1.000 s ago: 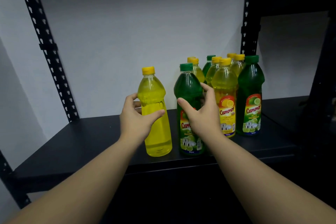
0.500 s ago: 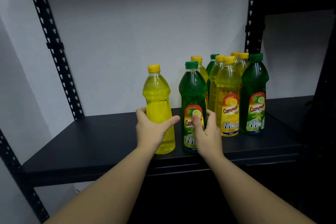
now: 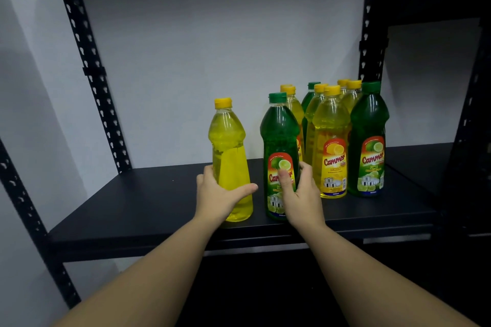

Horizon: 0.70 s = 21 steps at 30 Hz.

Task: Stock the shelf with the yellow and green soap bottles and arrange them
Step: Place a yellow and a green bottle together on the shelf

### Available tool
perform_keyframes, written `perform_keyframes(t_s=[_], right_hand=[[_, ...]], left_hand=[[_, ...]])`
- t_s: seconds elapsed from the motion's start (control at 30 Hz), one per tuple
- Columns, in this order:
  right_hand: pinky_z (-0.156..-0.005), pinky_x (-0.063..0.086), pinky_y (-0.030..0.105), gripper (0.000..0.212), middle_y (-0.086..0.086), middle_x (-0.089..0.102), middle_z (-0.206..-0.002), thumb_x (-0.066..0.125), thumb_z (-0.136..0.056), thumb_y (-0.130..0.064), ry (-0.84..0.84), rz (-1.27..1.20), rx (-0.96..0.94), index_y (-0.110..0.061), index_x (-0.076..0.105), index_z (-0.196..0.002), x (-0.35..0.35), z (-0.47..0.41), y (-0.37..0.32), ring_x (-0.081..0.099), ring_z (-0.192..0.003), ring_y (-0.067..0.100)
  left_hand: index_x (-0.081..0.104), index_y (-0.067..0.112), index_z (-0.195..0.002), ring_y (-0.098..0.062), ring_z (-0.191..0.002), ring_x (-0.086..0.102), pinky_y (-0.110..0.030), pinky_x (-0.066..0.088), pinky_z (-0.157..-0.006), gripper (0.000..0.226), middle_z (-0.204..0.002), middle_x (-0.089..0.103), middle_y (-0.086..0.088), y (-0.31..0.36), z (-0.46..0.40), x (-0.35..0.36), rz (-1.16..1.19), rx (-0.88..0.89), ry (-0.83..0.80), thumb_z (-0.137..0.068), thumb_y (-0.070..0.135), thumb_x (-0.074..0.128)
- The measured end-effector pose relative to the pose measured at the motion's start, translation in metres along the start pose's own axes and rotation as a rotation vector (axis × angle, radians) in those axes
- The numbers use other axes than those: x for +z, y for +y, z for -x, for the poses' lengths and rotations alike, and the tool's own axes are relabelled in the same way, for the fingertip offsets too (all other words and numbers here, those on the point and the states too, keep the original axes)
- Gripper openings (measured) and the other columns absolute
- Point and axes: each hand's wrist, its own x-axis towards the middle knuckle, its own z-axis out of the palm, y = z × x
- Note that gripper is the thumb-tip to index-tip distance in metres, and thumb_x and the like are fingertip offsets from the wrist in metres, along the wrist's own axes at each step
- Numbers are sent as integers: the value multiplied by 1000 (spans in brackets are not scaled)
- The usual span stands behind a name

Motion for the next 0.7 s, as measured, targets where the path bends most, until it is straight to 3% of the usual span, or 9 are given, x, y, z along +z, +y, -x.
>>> perform_keyframes(t_s=[0.13, 0.27, 0.37, 0.47, 0.53, 0.63, 0.7], right_hand=[[-99, 52, 45, 117, -4, 46, -137, 47, -58, -101, 10, 61, 20, -29, 30, -148, -2, 1, -1, 50, -126, 17], [-99, 54, 42, 113, -5, 48, -137, 78, -59, -81, -10, 44, 29, -30, 30, -148, -1, -2, 2, 51, -124, 16], [-92, 55, 34, 111, -7, 53, -131, 90, -54, -68, -28, 19, 33, -32, 33, -142, -3, -3, 2, 56, -118, 14], [-78, 50, 21, 108, -7, 53, -123, 97, -51, -55, -23, -7, 64, -33, 30, -132, -3, -3, 0, 57, -110, 13], [-70, 47, 18, 101, -4, 54, -116, 99, -52, -50, 10, 8, 84, -30, 29, -122, -1, -3, 1, 59, -105, 16], [-68, 48, 18, 94, -2, 56, -115, 98, -56, -48, 50, 36, 84, -27, 33, -120, 2, -4, 3, 60, -102, 15], [-77, 50, 23, 92, -2, 52, -122, 95, -59, -52, 105, 111, 59, -24, 38, -125, 4, -3, 6, 56, -110, 15]], left_hand=[[40, 31, -130, -16, -111, 60, -39, 55, -92, 103, -125, 56, 5, -8, -3, -4, 135, -40, -40, -50, 55, 99], [44, 29, -125, -17, -112, 66, -37, 57, -90, 80, -122, 65, 2, -20, -6, -6, 299, -72, -94, -64, 38, 95], [41, 31, -130, -18, -118, 63, -32, 52, -87, 66, -128, 64, 4, -20, -7, -4, 348, -80, -191, -82, 28, 86], [40, 37, -138, -12, -121, 55, -34, 49, -99, 95, -135, 49, 6, -24, -7, -2, 222, -39, -183, -61, 60, 91], [42, 38, -140, -10, -115, 54, -34, 50, -100, 112, -130, 42, 6, -26, -5, -2, 105, -19, -137, -46, 71, 91], [42, 37, -134, -11, -109, 60, -35, 56, -92, 103, -123, 54, 7, -26, -5, -3, 115, -18, -96, -50, 62, 96], [41, 30, -130, -11, -108, 60, -30, 54, -86, 92, -119, 58, 7, -26, -4, -4, 148, -36, -74, -59, 45, 98]])
